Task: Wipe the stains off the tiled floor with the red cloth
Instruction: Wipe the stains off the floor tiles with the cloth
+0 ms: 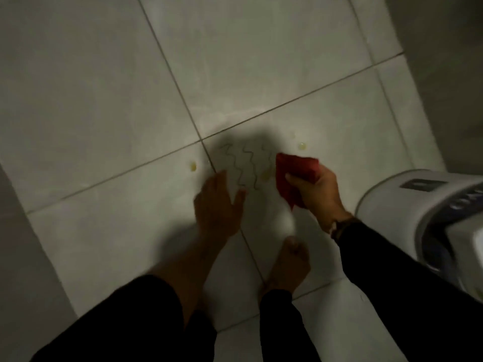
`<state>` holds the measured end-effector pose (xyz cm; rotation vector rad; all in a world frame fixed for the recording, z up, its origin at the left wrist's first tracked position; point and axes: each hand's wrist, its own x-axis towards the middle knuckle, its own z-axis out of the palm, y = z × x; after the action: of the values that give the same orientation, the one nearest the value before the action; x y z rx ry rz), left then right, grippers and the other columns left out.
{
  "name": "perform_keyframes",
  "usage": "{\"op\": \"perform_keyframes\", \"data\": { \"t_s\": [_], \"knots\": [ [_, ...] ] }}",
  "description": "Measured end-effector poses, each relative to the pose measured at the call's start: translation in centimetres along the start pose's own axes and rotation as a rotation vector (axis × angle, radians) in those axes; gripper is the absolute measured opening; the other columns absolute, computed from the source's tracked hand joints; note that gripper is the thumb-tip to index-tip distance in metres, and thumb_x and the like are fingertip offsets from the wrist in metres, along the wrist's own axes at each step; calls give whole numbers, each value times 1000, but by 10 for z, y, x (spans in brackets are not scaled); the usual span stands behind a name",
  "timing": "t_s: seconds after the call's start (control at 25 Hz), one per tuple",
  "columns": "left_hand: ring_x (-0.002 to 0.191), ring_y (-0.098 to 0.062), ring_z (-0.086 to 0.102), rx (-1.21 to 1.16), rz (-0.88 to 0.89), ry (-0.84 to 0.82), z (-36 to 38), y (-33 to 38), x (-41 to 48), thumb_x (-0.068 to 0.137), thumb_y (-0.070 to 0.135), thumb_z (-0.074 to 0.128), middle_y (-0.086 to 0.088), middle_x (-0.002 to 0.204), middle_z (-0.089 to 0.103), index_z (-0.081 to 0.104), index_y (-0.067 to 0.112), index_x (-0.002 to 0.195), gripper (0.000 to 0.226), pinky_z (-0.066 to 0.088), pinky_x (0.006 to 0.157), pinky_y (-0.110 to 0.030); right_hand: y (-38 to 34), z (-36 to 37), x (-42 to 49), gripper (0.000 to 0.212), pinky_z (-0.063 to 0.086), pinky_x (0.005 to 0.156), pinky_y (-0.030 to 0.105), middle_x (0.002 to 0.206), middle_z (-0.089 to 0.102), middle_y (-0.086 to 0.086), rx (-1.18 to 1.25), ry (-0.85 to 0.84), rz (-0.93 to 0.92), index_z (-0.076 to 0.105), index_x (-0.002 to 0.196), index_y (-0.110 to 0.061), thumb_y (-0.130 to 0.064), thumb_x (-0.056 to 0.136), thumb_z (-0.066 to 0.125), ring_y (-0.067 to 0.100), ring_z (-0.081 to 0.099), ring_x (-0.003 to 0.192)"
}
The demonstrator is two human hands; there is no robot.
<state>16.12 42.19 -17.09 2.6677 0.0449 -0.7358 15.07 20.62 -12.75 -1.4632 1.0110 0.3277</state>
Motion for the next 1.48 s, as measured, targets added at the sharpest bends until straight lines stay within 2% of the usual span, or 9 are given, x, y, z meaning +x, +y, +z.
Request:
{"op": "perform_keyframes", "data": {
  "t_s": [0.08,0.2,0.32,0.44,0.52,0.8,1.0,1.16,1.48],
  "knots": [
    [167,-31,22,140,-12,76,25,-52,37,106,64,38,-10,178,29,28,15,172,83,20,133,-53,7,32,47,22,69,76,55,94,81,13,-200,84,-150,72,89,-29,-11,85,86,28,78,80],
    [169,-35,14,214,-47,236,65,-117,86,103,69,36,-15,180,20,24,11,173,91,10,134,-60,15,72,116,33,58,75,28,101,80,-4,-457,233,-401,65,95,-28,-54,83,81,11,75,87],
    [168,-36,16,215,-49,330,97,-158,115,100,77,28,-18,180,18,20,4,172,103,9,133,-63,33,101,180,50,46,76,24,118,77,5,-719,246,-616,55,139,-16,-26,91,65,30,73,107],
    [168,-35,18,229,-27,449,114,-171,122,96,84,31,-19,180,19,20,1,172,112,10,134,-59,45,121,214,78,38,127,46,167,47,17,-957,151,-665,35,165,-14,-10,90,53,41,41,156],
    [168,-35,17,236,-27,458,119,-177,125,93,86,35,-20,180,18,20,0,171,117,9,135,-58,47,148,220,79,17,136,57,178,25,18,-1080,149,-724,31,167,-13,-12,91,54,42,17,166],
    [167,-40,17,278,-3,439,115,-173,124,81,72,54,-22,179,17,19,-1,171,122,12,132,-63,120,169,151,69,13,137,57,177,28,15,-1340,-320,-1085,33,167,-12,-25,104,59,37,20,166],
    [167,-41,19,277,-1,446,115,-174,127,84,79,50,-25,178,19,24,-4,170,122,10,133,-63,93,226,155,70,18,134,56,174,34,19,-1321,-231,-1051,41,162,-10,-28,97,61,40,24,165],
    [166,-43,20,283,0,432,113,-173,126,77,86,51,-27,177,22,28,-6,168,131,13,132,-65,103,211,140,59,21,136,55,174,37,11,-1436,-614,-1228,44,163,-14,-35,109,52,34,28,165],
    [168,-40,16,319,25,447,116,-177,126,98,68,41,-24,179,17,20,-2,171,103,13,131,-65,102,215,166,54,20,133,63,171,43,12,-1417,-339,-1306,47,161,-14,-35,111,42,41,30,162]
  ]
}}
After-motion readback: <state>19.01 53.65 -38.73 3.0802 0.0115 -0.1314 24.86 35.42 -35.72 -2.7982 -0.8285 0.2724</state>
